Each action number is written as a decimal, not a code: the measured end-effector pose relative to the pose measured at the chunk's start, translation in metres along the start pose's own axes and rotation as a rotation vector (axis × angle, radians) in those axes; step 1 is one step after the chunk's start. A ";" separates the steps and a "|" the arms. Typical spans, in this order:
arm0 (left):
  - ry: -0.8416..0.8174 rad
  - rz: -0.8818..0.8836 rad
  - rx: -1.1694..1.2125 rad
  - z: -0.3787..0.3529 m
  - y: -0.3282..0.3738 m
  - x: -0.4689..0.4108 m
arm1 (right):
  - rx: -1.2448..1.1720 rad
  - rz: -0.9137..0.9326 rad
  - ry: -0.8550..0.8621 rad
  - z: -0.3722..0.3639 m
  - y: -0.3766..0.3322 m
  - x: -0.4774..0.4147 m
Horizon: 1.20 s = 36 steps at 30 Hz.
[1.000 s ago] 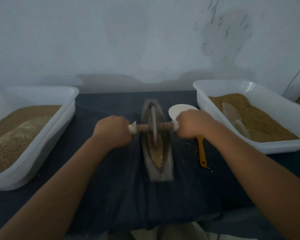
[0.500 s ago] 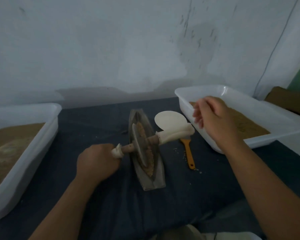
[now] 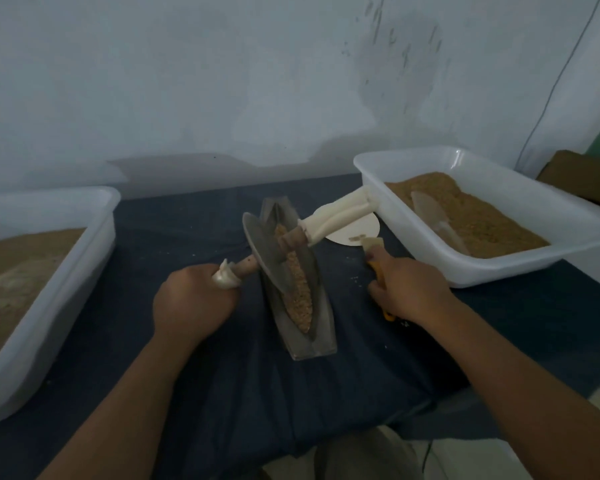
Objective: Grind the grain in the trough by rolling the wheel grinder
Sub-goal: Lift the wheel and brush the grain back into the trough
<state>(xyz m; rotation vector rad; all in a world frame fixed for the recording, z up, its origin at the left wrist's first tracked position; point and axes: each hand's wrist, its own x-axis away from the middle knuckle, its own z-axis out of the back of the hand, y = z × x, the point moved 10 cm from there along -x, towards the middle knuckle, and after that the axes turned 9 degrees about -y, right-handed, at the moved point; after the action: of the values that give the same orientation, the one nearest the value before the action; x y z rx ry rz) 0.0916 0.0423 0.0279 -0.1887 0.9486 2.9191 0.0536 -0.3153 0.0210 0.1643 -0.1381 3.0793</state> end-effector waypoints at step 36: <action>-0.038 0.164 0.399 0.003 -0.030 -0.010 | -0.591 0.338 0.384 0.102 -0.112 -0.065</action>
<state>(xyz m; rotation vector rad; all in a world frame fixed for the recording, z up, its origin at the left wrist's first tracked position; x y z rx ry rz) 0.1043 0.0682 0.0147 -0.0326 1.5772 2.7786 0.1358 -0.2163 0.1242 -0.5189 -1.1280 3.1359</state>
